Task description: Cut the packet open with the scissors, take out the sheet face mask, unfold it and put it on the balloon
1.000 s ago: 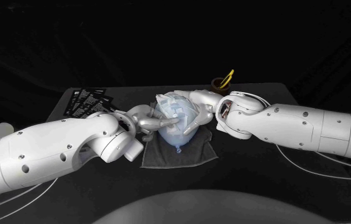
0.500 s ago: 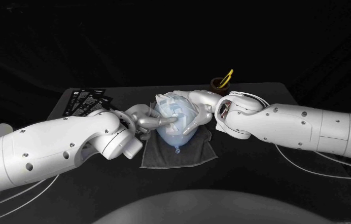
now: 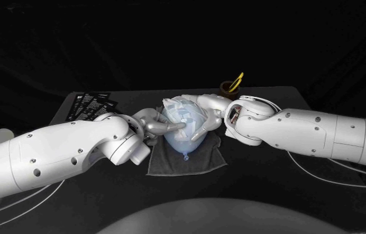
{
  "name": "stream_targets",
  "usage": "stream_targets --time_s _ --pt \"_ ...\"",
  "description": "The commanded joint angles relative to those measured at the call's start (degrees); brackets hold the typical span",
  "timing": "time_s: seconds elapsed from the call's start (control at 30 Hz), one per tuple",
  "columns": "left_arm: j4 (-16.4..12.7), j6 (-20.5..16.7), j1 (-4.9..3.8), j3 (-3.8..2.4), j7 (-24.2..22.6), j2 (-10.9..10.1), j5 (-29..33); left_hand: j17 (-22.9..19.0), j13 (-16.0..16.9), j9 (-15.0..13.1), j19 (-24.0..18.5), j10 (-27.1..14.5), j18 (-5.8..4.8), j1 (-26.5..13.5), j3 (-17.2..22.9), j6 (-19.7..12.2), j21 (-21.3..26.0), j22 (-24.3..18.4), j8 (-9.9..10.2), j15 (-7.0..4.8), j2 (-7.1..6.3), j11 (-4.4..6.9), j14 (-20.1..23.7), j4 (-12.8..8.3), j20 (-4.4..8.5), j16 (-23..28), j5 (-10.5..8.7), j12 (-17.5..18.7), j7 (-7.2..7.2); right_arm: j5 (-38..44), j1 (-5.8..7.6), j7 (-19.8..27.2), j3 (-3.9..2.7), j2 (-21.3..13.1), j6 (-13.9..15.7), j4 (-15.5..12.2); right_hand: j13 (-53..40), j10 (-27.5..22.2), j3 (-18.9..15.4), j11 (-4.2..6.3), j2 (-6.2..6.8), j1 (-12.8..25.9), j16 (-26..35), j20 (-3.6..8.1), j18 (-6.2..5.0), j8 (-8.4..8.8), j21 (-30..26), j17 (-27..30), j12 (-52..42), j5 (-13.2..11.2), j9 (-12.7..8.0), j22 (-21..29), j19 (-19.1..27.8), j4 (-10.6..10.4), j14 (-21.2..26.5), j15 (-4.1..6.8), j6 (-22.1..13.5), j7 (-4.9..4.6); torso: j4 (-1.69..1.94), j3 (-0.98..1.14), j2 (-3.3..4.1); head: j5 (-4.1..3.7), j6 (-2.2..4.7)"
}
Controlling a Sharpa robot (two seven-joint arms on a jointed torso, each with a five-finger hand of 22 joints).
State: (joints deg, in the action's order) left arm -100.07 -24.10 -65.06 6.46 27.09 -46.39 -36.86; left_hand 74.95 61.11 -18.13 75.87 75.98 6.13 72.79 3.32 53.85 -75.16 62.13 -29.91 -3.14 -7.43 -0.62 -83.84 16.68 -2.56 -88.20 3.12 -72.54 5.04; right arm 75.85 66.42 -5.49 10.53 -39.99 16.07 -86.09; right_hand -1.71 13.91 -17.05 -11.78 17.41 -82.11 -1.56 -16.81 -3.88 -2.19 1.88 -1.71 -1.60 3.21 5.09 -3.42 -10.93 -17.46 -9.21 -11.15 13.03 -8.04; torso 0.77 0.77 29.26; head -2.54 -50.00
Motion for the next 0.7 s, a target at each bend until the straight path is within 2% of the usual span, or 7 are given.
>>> stream_targets --time_s 0.03,0.33,0.47,0.7 --pt "0.1 0.0 -0.04 0.03 0.5 0.6 -0.7 10.8 0.2 0.2 0.3 0.0 -0.29 1.0 -0.4 0.5 -0.3 0.1 0.3 0.28 -0.01 -0.12 -5.1 -0.1 -0.1 -0.4 -0.3 0.2 0.11 0.6 -0.32 -0.5 0.22 0.3 -2.0 -0.1 -0.1 -0.2 0.3 -0.41 0.08 -0.5 0.1 -0.09 0.38 -0.14 0.4 0.0 -0.1 0.3 0.0 -0.1 -0.3 0.1 0.0 -0.58 0.4 -3.68 0.04 0.0 0.0 0.02 0.0" --pt "0.6 -0.1 -0.09 0.03 0.4 1.5 -0.7 11.0 0.4 0.3 0.4 0.2 -0.29 2.7 -0.3 0.9 -0.3 0.1 0.5 0.23 0.43 -0.06 -5.1 -0.1 -0.06 -0.4 -0.29 0.1 0.05 0.6 -0.38 -0.8 0.22 0.5 -2.1 -0.1 -0.1 -0.2 0.3 -0.52 0.06 -0.5 0.1 -0.1 0.4 -0.17 0.4 0.0 -0.1 0.3 0.1 -0.1 -0.4 0.1 0.0 -0.68 0.4 -3.76 -0.01 0.01 0.0 -0.05 0.0" --pt "0.6 -0.2 -0.13 0.03 0.4 1.8 -0.7 11.1 0.6 0.5 0.4 0.3 -0.29 4.8 0.5 1.2 -0.3 0.1 0.7 0.15 0.8 0.03 -5.2 -0.2 -0.01 -0.5 -0.28 0.0 -0.03 0.6 -0.45 -1.0 0.22 0.6 -2.1 0.0 -0.1 -0.2 0.3 -0.52 0.06 -0.5 0.1 -0.1 0.4 -0.17 0.4 0.0 -0.1 0.3 0.1 -0.1 -0.4 0.1 0.0 -0.68 0.4 -3.76 0.01 0.0 0.02 -0.11 0.0" --pt "0.9 -1.2 -0.19 0.03 0.4 2.3 -0.7 11.4 1.0 1.2 0.5 0.6 -0.34 11.4 6.4 2.3 -0.5 0.4 1.6 -0.34 2.24 0.57 -5.3 -0.5 0.4 -0.6 -0.25 0.0 -0.57 0.6 -0.51 -1.2 0.22 0.6 -2.2 0.1 -0.1 -0.1 0.4 -0.72 0.0 -0.6 0.1 -0.1 0.41 -0.18 0.5 0.0 -0.1 0.3 0.1 -0.1 -0.6 0.1 0.0 -0.84 0.4 -3.89 0.05 0.0 -0.01 -0.06 0.0"
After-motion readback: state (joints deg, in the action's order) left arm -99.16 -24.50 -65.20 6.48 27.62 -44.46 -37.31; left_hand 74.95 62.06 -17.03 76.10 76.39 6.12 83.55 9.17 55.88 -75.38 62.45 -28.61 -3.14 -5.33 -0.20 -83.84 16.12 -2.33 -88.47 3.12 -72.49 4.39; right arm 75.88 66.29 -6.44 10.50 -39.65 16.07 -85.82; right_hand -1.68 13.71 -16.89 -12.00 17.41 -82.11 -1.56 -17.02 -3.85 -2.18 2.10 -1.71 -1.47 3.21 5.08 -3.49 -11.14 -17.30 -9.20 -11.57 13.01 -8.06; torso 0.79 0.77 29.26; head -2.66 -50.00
